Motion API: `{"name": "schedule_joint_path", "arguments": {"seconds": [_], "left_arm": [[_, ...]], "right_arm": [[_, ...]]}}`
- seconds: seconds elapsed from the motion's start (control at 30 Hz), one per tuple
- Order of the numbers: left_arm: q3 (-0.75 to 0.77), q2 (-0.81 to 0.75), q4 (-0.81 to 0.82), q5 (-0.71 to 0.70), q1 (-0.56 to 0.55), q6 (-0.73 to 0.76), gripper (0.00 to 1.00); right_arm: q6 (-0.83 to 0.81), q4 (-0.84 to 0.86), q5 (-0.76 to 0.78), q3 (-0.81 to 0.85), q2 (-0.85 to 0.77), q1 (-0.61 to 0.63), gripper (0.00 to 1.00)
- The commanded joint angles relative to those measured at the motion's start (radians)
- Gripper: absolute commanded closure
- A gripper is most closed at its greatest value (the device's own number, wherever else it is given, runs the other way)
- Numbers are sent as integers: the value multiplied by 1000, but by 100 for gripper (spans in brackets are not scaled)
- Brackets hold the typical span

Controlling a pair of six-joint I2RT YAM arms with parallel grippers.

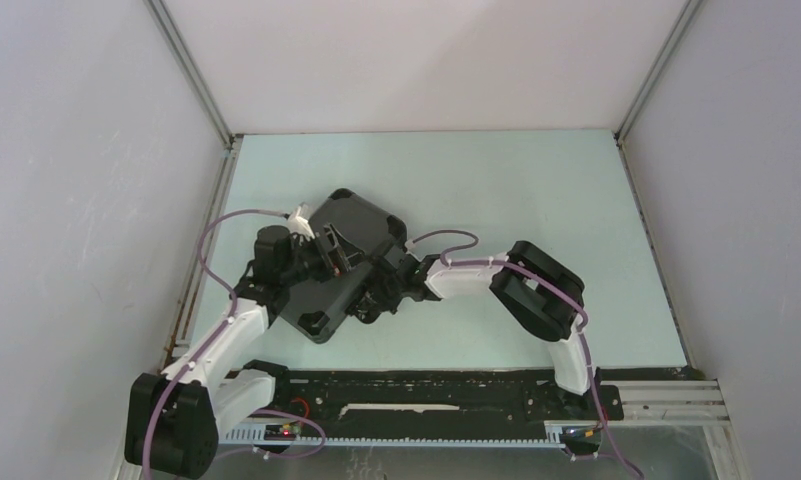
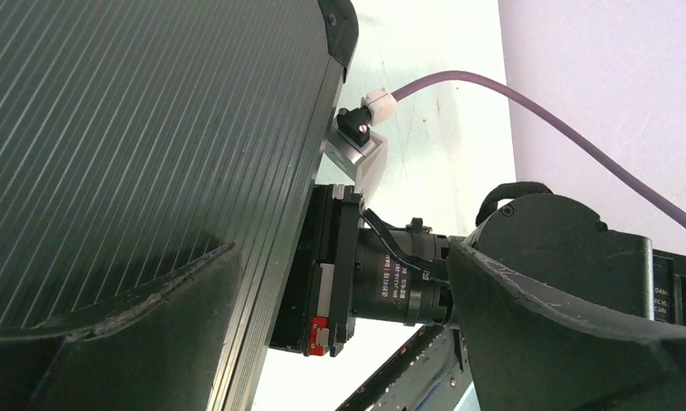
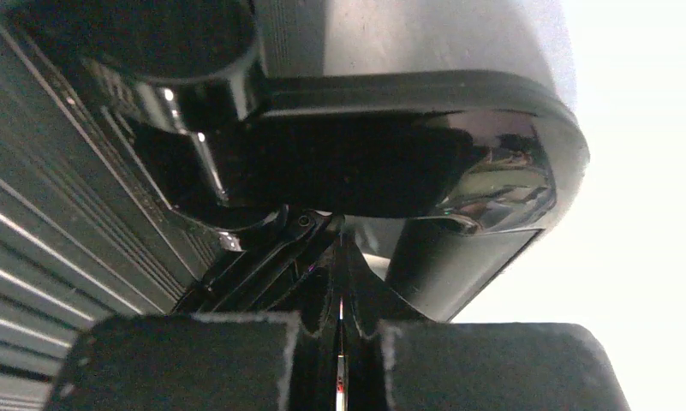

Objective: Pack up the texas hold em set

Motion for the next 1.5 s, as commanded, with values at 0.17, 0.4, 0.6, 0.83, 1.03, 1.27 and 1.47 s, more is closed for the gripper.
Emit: {"name": "schedule_joint_path", "arguments": {"seconds": [0.17, 0.4, 0.6, 0.83, 1.03, 1.27, 1.47], "left_arm": [[-58, 5, -170, -47, 9, 17, 1], [-39, 6, -183, -52, 9, 39, 1], [-25, -14, -208, -62, 8, 60, 1], [-3, -20, -229, -40, 9, 93, 0], [78, -129, -262, 8, 8, 157, 0], [283, -262, -315, 23, 0, 232, 0], [530, -356, -447, -59, -3, 300, 0]], "right_arm": [[-258, -33, 160, 36, -12, -32, 100], [-403, -223, 269, 5, -293, -20, 89], [-435, -158, 239, -31, -304, -34, 87], [-421, -52, 127, -31, -228, -45, 87], [-647, -180, 221, -33, -365, -47, 74], [-846, -459, 477, -84, -773, -56, 54], [-956, -667, 581, -83, -1134, -66, 18]]}}
